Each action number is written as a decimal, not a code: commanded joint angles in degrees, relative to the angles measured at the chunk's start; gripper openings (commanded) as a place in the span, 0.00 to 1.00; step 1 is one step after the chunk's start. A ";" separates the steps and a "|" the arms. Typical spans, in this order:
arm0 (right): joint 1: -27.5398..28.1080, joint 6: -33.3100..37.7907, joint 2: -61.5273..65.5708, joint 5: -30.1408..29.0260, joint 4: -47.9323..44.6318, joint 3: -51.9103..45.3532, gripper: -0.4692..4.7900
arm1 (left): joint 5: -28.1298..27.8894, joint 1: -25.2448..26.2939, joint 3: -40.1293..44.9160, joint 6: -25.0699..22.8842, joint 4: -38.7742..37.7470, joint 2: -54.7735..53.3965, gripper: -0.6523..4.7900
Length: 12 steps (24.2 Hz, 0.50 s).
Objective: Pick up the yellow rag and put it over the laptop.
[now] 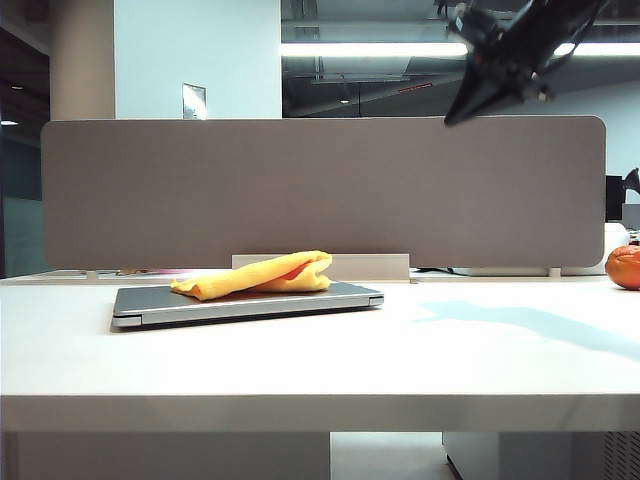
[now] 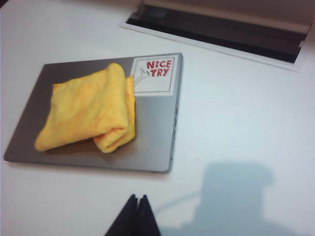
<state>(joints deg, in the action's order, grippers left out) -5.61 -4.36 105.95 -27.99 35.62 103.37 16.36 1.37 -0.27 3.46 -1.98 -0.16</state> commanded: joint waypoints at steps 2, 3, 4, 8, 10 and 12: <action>1.90 -0.44 -5.03 0.04 -0.26 -3.76 0.08 | -0.26 0.02 -0.17 -0.04 -0.98 -0.07 0.11; 2.36 -0.42 -6.01 0.02 -0.26 -4.46 0.08 | -0.33 0.02 -0.17 -0.07 -0.94 -0.07 0.11; 2.80 -0.42 -7.08 0.04 -0.26 -5.20 0.08 | -0.33 0.02 -0.17 -0.07 -0.94 -0.07 0.11; 4.68 -0.42 -13.44 0.57 -0.68 -9.94 0.08 | -4.94 0.02 -0.17 -0.04 -0.94 -0.07 0.11; 5.70 -0.42 -17.40 1.53 -2.05 -13.03 0.08 | -9.27 0.02 -0.17 -0.07 -0.92 -0.07 0.11; 6.27 -0.39 -20.90 1.60 -3.21 -15.74 0.08 | -11.87 0.02 -0.17 -0.07 -0.90 -0.07 0.11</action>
<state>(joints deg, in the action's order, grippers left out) 0.38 -4.56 87.00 -26.79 34.11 89.03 6.94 1.37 -0.27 3.49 -3.68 -0.19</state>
